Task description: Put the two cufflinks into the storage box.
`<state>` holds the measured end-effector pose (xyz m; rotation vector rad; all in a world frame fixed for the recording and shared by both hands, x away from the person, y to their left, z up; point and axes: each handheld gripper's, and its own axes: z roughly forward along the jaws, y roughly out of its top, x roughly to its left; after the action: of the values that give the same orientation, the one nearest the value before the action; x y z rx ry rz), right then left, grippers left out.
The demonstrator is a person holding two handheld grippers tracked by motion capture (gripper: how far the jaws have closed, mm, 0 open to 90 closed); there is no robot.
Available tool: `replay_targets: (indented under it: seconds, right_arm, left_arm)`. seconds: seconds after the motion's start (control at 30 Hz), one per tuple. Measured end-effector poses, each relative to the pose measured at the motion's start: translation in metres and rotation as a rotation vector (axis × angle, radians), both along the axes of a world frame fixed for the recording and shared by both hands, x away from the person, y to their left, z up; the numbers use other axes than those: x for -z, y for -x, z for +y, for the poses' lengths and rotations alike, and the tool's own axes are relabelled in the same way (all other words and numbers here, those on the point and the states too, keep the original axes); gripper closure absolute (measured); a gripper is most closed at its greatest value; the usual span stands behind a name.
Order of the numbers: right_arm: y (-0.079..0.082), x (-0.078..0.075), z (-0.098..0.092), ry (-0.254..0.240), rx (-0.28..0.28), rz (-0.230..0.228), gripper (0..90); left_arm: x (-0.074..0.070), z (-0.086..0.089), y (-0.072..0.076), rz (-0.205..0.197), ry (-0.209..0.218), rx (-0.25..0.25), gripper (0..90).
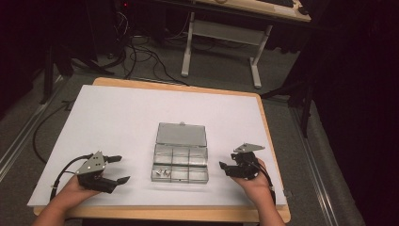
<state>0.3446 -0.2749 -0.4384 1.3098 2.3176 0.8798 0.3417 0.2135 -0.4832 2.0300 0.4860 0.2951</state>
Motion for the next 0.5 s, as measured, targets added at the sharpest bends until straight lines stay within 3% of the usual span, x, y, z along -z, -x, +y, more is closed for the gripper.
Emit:
replay_targets:
  seconds: [0.23,0.33,0.37,0.43,0.47,0.5]
  right_arm:
    - [0.019,0.027,-0.009,-0.045,0.065,-0.160,39.3]
    - [0.030,0.038,-0.013,-0.058,0.112,-0.250,37.3]
    - [0.032,0.039,-0.014,-0.071,0.133,-0.265,32.4]
    - [0.037,0.038,-0.017,-0.111,0.154,-0.321,35.5]
    - [0.037,0.038,-0.019,-0.119,0.174,-0.325,33.0]
    - [0.035,0.038,-0.021,-0.135,0.187,-0.299,31.2]
  left_arm:
    - [0.000,0.000,0.000,0.001,0.000,-0.004,19.4]
    - [0.000,0.000,0.000,0.003,0.002,-0.001,19.4]
    - [0.000,0.000,0.000,0.003,0.004,-0.004,19.4]
    - [0.000,0.000,0.000,0.005,0.004,-0.005,19.4]
    - [0.000,0.000,-0.001,0.006,0.005,-0.007,19.4]
    - [0.000,0.000,-0.001,0.005,0.005,-0.006,19.4]
